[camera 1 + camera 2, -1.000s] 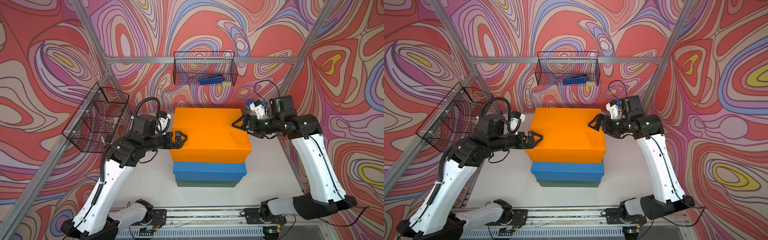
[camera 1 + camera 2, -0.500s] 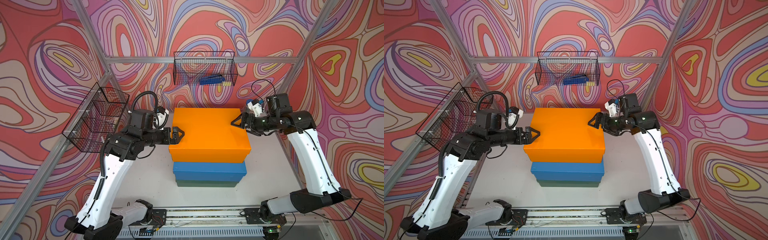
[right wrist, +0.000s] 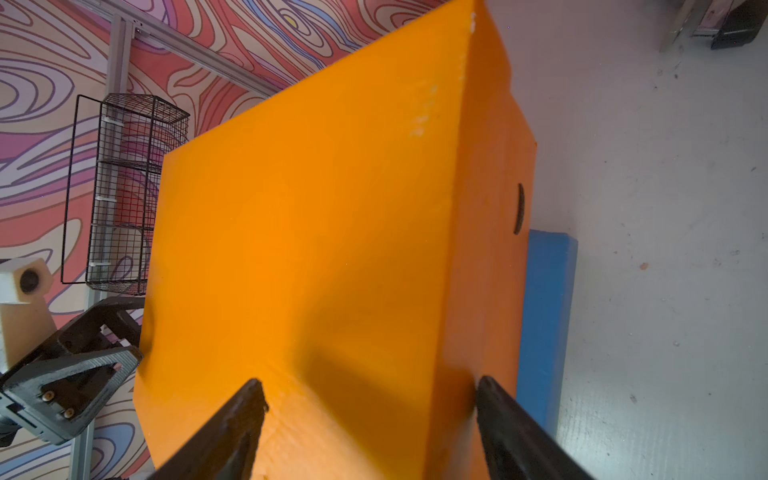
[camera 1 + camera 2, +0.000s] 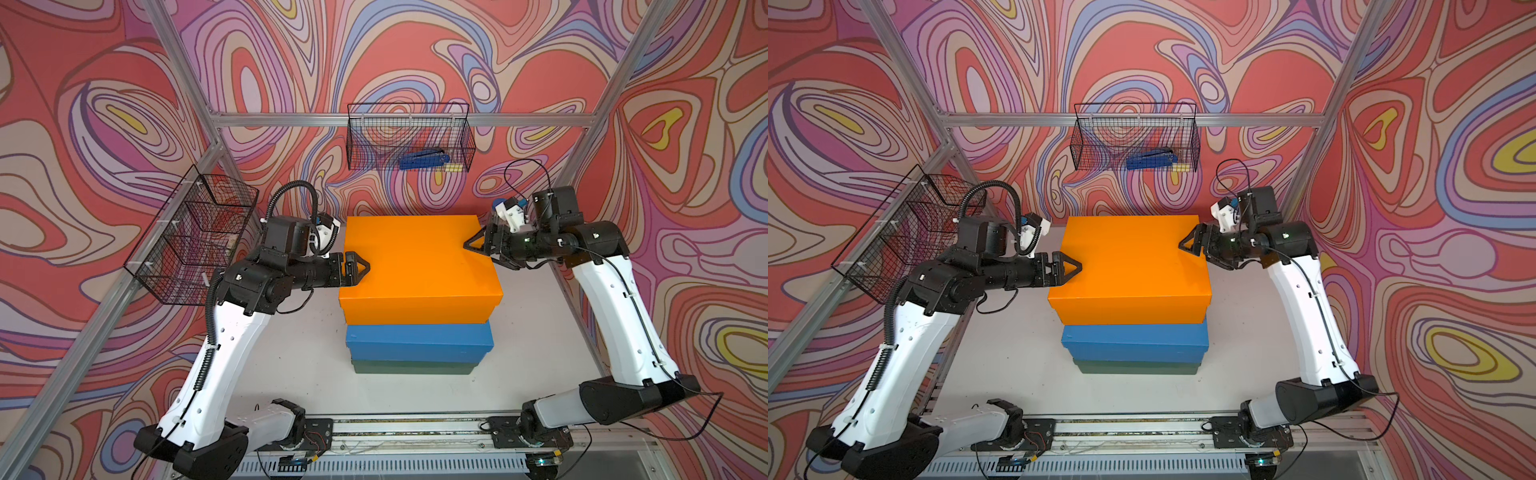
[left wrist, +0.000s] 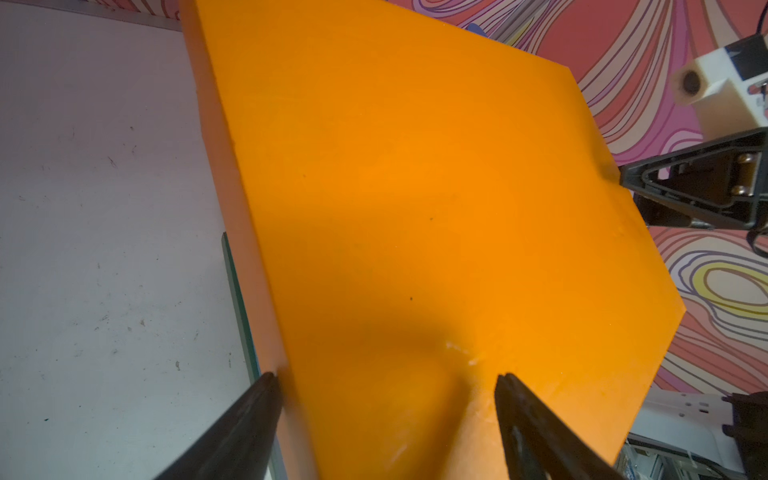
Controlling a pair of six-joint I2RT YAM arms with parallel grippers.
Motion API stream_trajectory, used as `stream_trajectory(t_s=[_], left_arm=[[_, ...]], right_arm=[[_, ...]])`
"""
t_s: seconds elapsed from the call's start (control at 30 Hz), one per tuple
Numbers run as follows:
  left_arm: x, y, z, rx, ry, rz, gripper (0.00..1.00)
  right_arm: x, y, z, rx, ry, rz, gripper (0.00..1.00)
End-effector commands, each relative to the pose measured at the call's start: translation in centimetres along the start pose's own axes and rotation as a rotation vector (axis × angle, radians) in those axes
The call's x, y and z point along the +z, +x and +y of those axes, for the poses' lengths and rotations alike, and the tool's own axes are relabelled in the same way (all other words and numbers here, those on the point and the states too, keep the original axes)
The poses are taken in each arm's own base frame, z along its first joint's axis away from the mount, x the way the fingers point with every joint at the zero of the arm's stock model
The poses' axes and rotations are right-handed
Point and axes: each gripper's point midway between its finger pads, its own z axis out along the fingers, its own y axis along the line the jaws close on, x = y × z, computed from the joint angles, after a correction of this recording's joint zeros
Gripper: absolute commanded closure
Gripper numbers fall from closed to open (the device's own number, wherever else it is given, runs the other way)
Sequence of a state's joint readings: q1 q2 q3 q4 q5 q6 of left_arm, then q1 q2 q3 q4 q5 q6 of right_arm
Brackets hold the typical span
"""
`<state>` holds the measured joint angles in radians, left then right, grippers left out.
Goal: Stack the shoeboxes
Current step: Move the shoebox to the shoebox.
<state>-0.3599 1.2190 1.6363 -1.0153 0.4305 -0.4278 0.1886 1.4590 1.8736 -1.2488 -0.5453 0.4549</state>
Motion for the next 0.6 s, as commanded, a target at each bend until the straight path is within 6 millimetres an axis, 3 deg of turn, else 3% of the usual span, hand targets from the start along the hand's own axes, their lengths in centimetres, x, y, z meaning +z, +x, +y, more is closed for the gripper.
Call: stream_trajectory(t_s=[0.0, 0.57], left_arm=[[-0.3, 0.6, -2.7, -0.007, 0.125, 0.036, 0.20], [-1.6, 2.2, -3.6, -0.018, 0.139, 0.050, 0.22]], right_arm=[[-1.0, 0.9, 2.1, -0.004, -0.089, 0.000, 0.21], [-2.9, 3.1, 2.0, 0.049, -0.084, -0.013, 0.27]])
